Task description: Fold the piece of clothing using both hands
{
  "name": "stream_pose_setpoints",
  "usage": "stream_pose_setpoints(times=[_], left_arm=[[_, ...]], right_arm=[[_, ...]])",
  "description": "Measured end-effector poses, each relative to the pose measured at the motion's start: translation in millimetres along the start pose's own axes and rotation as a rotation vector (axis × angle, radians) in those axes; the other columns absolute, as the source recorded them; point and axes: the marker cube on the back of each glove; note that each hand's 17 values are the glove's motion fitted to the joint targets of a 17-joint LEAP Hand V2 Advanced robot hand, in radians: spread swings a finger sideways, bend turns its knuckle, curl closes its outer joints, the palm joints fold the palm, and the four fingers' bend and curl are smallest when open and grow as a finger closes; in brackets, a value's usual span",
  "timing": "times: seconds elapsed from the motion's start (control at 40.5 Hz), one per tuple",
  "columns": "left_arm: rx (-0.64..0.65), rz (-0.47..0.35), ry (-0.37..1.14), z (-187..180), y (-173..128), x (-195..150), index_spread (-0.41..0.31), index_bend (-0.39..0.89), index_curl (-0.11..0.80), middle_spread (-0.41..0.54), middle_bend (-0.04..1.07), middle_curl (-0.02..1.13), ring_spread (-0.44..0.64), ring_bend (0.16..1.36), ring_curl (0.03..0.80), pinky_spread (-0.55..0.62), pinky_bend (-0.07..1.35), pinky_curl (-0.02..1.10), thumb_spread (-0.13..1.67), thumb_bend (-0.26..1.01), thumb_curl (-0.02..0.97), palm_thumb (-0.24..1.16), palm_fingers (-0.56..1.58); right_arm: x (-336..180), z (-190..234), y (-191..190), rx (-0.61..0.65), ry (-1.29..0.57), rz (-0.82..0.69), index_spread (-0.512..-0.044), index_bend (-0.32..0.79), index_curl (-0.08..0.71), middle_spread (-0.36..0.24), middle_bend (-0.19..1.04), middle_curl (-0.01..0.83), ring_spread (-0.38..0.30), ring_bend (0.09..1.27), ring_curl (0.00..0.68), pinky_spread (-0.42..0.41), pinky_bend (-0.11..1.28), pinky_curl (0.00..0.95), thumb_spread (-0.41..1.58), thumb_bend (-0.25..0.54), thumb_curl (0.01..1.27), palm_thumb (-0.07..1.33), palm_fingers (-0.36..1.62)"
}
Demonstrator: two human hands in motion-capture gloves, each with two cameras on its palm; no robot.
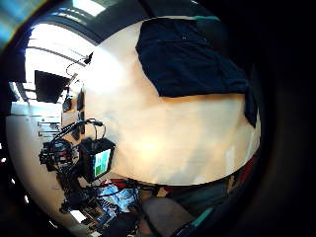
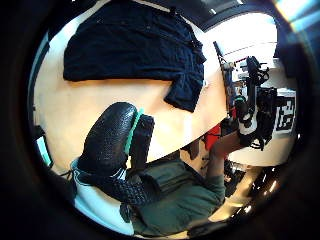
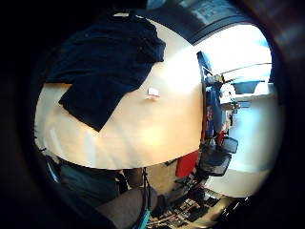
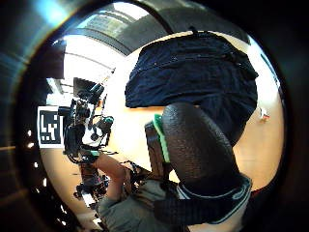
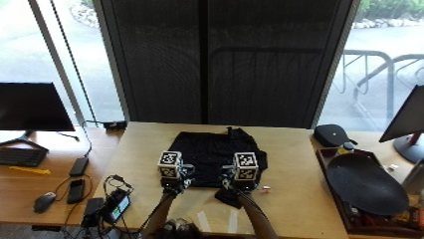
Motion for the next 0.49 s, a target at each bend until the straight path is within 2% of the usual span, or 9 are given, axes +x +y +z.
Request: stream_pose_setpoints(times=[0.099, 0.222, 0.494], left_arm=[[0.009, -0.014, 0.003, 13.6, -11.8, -5.0, -0.109, 0.14, 0.167, 0.021, 0.24, 0.25, 0.18, 0.52, 0.225, 0.31, 0.38, 0.17, 0.99, 0.05, 0.167, 0.23, 0.41], [-0.006, -0.005, -0.005, 1.6, 0.2, -1.8, -0.112, 0.14, 0.191, 0.022, 0.24, 0.27, 0.19, 0.52, 0.238, 0.33, 0.38, 0.19, 1.04, 0.02, 0.193, 0.23, 0.39], [0.043, -0.013, -0.038, 21.1, -6.2, -3.1, -0.116, 0.14, 0.231, 0.022, 0.23, 0.32, 0.20, 0.53, 0.260, 0.34, 0.39, 0.22, 1.09, -0.02, 0.236, 0.24, 0.38]], right_arm=[[0.1, 1.0, 0.1, -0.004, 0.007, 0.000, -0.365, 0.15, 0.163, 0.054, 0.17, 0.130, 0.151, 0.26, 0.134, 0.292, 0.63, 0.258, 1.15, 0.127, 0.14, 0.25, 0.10], [-1.5, 1.0, 0.1, 0.008, 0.001, -0.013, -0.377, 0.16, 0.185, 0.057, 0.17, 0.152, 0.159, 0.28, 0.154, 0.302, 0.64, 0.275, 1.22, 0.108, 0.17, 0.25, 0.08], [7.4, 7.7, 10.3, -0.017, 0.011, -0.031, -0.388, 0.15, 0.218, 0.060, 0.18, 0.194, 0.166, 0.29, 0.188, 0.308, 0.66, 0.303, 1.28, 0.086, 0.21, 0.30, 0.05]])
